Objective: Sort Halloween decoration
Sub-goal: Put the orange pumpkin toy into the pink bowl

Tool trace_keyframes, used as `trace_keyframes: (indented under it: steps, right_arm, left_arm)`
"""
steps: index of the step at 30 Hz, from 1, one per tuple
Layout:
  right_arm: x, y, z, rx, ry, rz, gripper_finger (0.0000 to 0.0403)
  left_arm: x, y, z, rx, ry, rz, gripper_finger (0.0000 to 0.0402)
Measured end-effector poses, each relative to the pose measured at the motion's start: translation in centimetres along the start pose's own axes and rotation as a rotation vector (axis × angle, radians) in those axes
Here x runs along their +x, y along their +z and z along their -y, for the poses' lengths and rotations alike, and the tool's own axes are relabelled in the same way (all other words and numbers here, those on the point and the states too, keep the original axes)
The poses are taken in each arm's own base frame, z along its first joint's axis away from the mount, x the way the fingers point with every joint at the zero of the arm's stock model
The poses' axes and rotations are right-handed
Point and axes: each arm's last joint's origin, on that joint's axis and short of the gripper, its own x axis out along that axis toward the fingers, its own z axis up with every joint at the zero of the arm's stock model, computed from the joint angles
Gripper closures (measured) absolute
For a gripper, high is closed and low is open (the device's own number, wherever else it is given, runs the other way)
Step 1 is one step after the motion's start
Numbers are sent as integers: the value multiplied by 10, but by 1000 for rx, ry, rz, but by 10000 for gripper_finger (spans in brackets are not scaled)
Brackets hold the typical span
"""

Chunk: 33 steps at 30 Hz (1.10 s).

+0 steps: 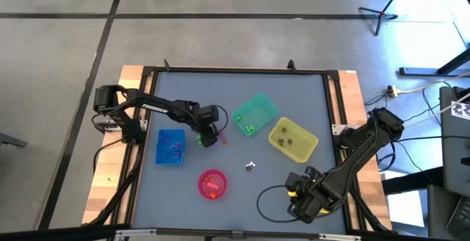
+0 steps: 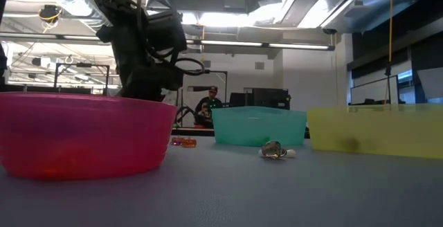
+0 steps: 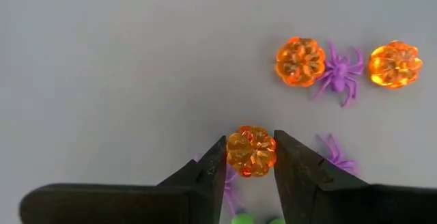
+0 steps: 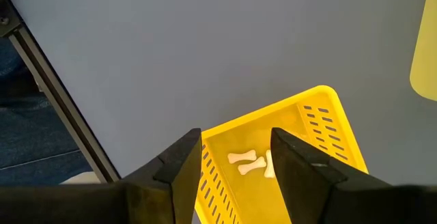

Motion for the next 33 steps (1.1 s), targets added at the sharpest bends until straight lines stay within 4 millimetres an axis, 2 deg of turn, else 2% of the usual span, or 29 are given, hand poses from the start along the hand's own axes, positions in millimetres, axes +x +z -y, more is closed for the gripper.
trace_keyframes:
  steps: [3,14,18,28,33]
  right_arm:
    - [0,0,0,0,0,0,230]
    - [0,0,0,0,0,0,230]
    - [0,0,0,0,0,0,230]
    - [0,0,0,0,0,0,230]
    - [0,0,0,0,0,0,230]
  left_arm:
    - [0,2,2,13,-29,19,320]
    - [-5,13,26,112,-360,94,320]
    - [-6,6,42,167,-441,74,320]
    - [-17,-17,96,362,-662,107,321]
    - [-21,-30,113,424,-704,104,320]
